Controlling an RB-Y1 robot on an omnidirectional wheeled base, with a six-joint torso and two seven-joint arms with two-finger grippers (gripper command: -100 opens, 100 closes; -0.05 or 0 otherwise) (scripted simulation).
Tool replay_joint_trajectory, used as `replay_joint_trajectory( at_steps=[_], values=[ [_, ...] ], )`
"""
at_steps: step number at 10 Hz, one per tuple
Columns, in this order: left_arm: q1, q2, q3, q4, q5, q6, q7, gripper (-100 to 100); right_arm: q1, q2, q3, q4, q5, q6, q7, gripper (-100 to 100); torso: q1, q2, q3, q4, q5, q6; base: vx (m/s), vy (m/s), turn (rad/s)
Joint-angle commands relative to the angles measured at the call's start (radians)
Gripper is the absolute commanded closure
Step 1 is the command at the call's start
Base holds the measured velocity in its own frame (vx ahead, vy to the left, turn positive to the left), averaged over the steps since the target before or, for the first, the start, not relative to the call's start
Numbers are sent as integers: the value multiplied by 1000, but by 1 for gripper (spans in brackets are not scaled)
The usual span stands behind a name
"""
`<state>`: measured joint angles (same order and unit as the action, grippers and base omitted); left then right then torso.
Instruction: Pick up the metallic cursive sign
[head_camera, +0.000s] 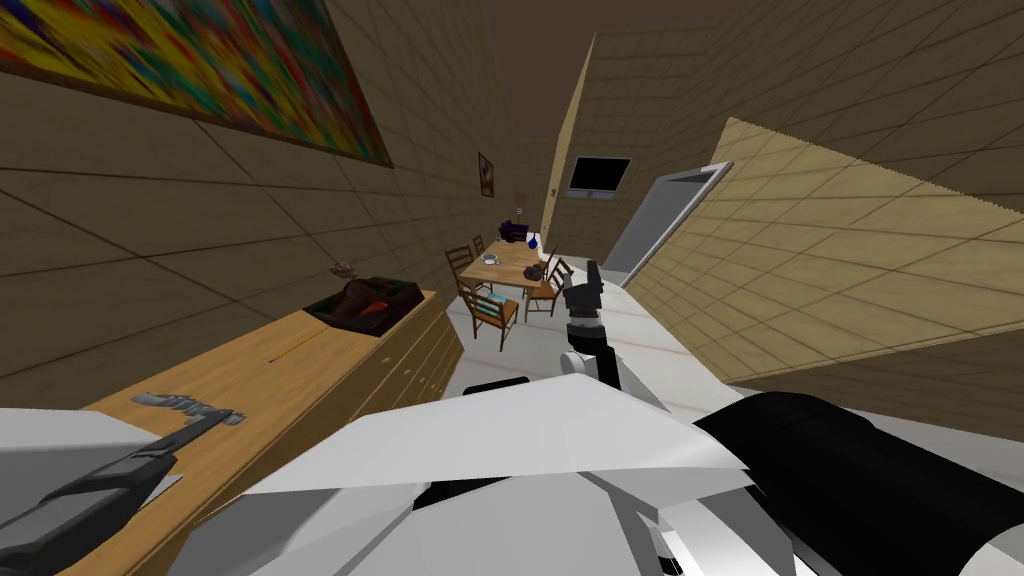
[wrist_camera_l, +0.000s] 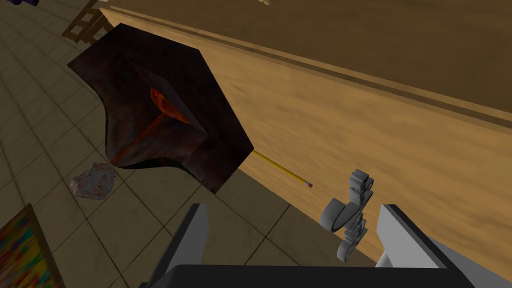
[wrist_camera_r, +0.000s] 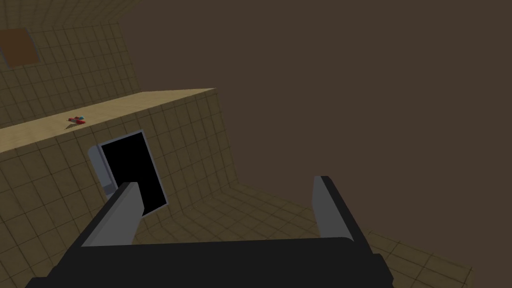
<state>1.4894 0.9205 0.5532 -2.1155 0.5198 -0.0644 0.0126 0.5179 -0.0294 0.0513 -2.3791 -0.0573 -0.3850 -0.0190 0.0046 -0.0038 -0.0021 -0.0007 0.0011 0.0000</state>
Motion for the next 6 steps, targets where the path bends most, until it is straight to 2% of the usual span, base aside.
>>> replay_joint_trajectory(
  at_steps=[1,2,3,4,6],
  values=[
    [50,50,24,13,50,50,2,-100,0,0,0,0,0,0,0,0,0,0,0,0,0,0,65,68,-159],
    [66,60,24,13,52,57,2,-100,0,0,0,0,0,0,0,0,1,0,0,0,0,0,70,50,-76],
    [103,97,40,22,86,92,4,-100,0,0,0,0,0,0,0,0,0,0,0,0,0,0,90,52,-82],
    [107,99,40,22,86,92,4,-100,0,0,0,0,0,0,0,0,0,-1,-1,0,0,0,65,50,-48],
    [174,170,68,39,153,152,9,-100,0,0,0,0,0,0,0,0,0,-1,0,0,0,0,84,75,-105]
  ],
)
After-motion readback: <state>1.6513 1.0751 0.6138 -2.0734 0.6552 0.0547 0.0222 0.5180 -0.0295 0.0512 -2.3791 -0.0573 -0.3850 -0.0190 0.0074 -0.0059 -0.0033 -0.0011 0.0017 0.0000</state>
